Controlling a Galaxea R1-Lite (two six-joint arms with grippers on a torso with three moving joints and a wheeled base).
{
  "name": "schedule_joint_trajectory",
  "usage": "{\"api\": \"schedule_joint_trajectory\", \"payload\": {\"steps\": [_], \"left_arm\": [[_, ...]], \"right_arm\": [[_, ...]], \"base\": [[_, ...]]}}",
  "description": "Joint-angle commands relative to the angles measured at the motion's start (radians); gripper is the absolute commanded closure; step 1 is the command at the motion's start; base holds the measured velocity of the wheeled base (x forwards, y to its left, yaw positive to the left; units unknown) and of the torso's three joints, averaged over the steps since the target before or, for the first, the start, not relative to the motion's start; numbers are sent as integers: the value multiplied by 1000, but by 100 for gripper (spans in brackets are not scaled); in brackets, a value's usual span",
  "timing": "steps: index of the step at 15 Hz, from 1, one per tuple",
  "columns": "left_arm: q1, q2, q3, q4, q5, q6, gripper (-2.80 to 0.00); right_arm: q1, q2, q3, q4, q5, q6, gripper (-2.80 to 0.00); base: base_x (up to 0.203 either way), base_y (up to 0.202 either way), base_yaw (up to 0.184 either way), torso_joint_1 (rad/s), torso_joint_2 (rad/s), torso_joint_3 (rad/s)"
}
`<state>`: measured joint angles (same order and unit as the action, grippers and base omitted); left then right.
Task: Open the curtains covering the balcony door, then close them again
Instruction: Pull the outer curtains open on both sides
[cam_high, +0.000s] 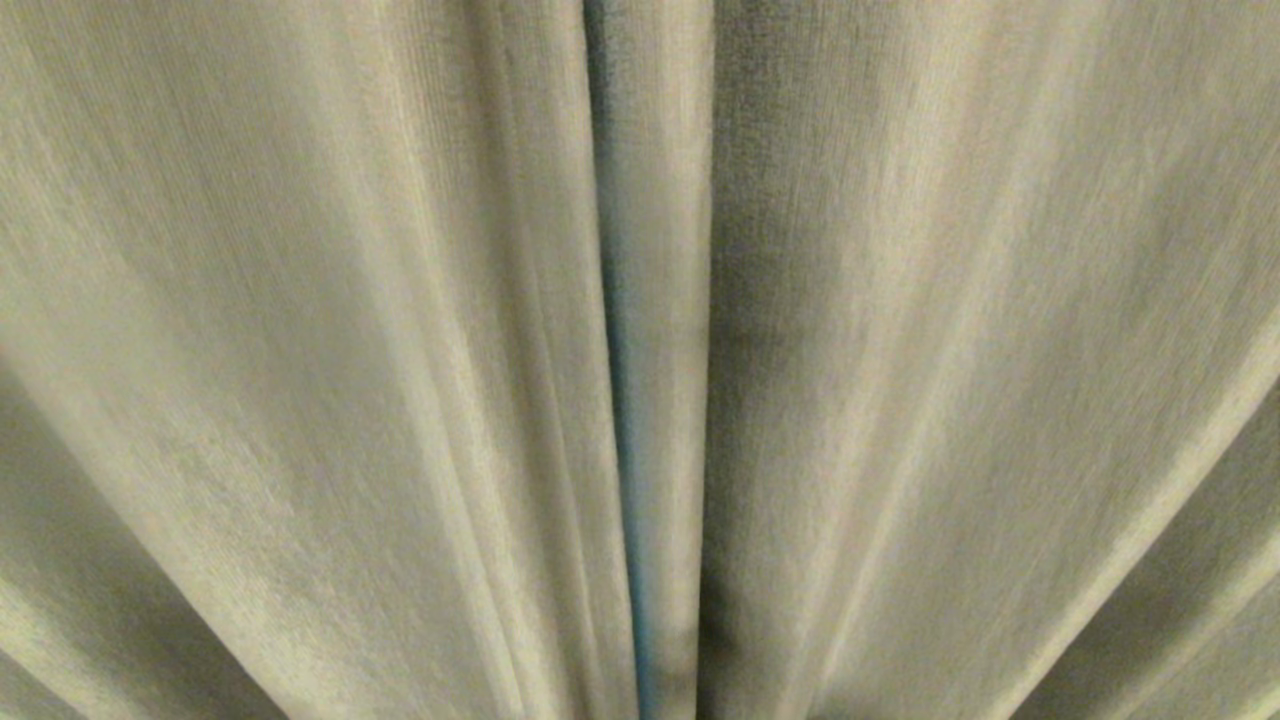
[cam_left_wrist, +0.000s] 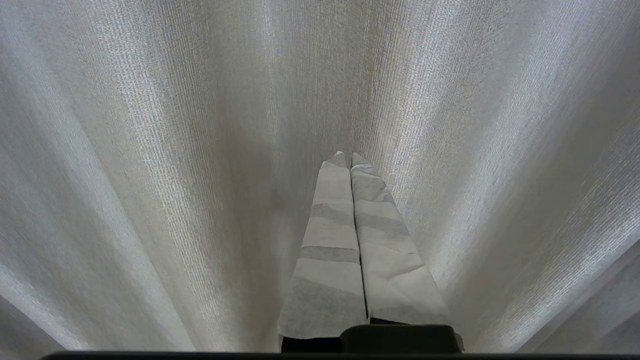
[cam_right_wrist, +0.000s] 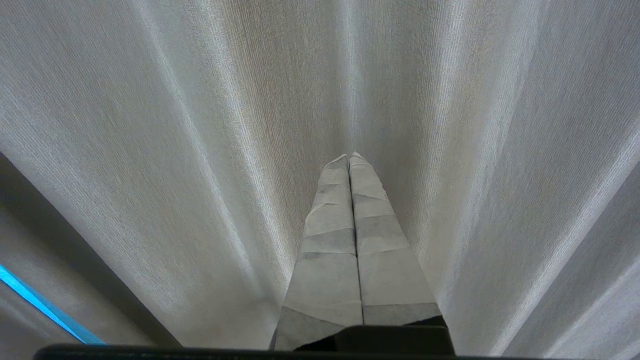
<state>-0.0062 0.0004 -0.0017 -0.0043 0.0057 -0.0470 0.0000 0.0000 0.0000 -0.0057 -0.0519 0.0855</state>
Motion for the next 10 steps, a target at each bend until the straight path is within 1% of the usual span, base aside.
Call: {"api": "schedule_joint_trajectory", "payload": {"steps": [1, 10], "left_arm": [[0, 0, 0, 0, 0, -1, 0], [0, 0, 0, 0, 0, -1, 0]], "right_arm": [[0, 0, 0, 0, 0, 1, 0], [0, 0, 0, 1, -3, 0, 0]], "base": [[0, 0, 0, 0, 0, 0], [0, 0, 0, 0, 0, 0]]}}
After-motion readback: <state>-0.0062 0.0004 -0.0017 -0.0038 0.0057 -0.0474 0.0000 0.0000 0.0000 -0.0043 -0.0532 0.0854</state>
